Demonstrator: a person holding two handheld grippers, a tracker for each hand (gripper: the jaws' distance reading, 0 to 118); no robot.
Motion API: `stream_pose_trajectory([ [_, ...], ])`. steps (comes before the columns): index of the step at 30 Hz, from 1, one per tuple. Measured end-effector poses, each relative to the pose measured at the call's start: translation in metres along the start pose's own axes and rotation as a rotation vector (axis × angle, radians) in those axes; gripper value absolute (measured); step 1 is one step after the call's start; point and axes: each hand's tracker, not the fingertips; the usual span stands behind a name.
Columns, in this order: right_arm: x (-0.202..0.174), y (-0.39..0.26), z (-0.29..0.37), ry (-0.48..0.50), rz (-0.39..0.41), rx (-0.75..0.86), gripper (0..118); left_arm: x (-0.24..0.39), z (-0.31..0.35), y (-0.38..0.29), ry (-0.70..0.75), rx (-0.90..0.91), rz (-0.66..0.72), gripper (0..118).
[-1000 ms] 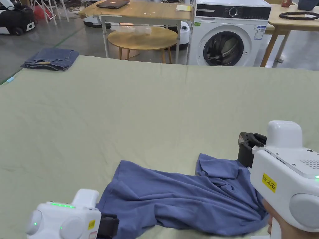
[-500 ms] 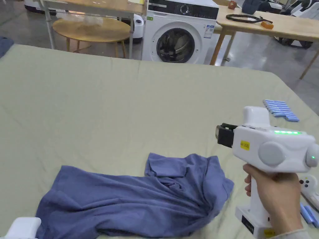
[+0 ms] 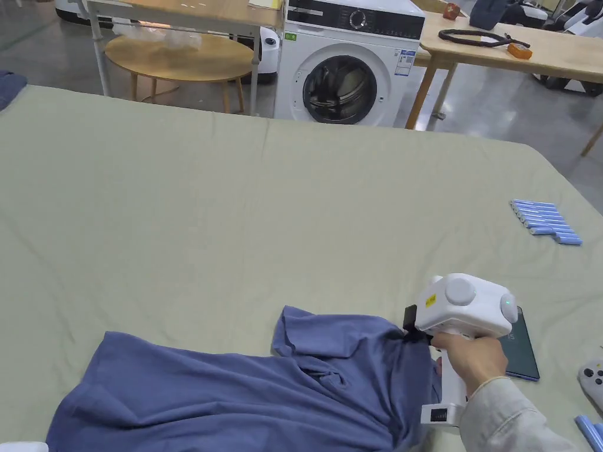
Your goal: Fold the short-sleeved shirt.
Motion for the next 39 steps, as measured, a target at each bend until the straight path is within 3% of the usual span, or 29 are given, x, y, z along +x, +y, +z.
stream_pose_trajectory([
  [3, -0.007, 0.001, 0.039, -0.007, 0.088, 0.122, 1, -0.008, 0.017, 0.009, -0.041, 0.012, 0.039, 2],
  [10, -0.042, 0.025, 0.164, -0.015, 0.286, 0.328, 1, -0.031, 0.093, 0.074, -0.076, 0.195, -0.022, 2],
  [13, -0.054, 0.045, 0.203, -0.027, 0.324, 0.433, 1, -0.033, 0.131, 0.111, 0.036, 0.299, -0.091, 2],
  [17, -0.071, 0.073, 0.251, -0.099, 0.364, 0.539, 1, -0.047, 0.17, 0.164, 0.079, 0.382, -0.084, 2],
  [19, -0.077, 0.093, 0.272, -0.114, 0.349, 0.591, 1, -0.05, 0.189, 0.196, 0.142, 0.425, -0.109, 2],
  [24, -0.095, 0.138, 0.31, -0.172, 0.323, 0.669, 1, -0.072, 0.23, 0.279, 0.158, 0.507, -0.019, 2],
  [31, -0.119, 0.218, 0.308, -0.25, 0.28, 0.724, 1, -0.074, 0.26, 0.386, 0.081, 0.559, 0.078, 2],
  [35, -0.133, 0.253, 0.296, -0.288, 0.238, 0.746, 1, -0.068, 0.253, 0.444, 0.09, 0.578, 0.062, 2],
  [39, -0.136, 0.284, 0.273, -0.27, 0.182, 0.733, 1, -0.066, 0.235, 0.489, 0.086, 0.605, 0.085, 2],
])
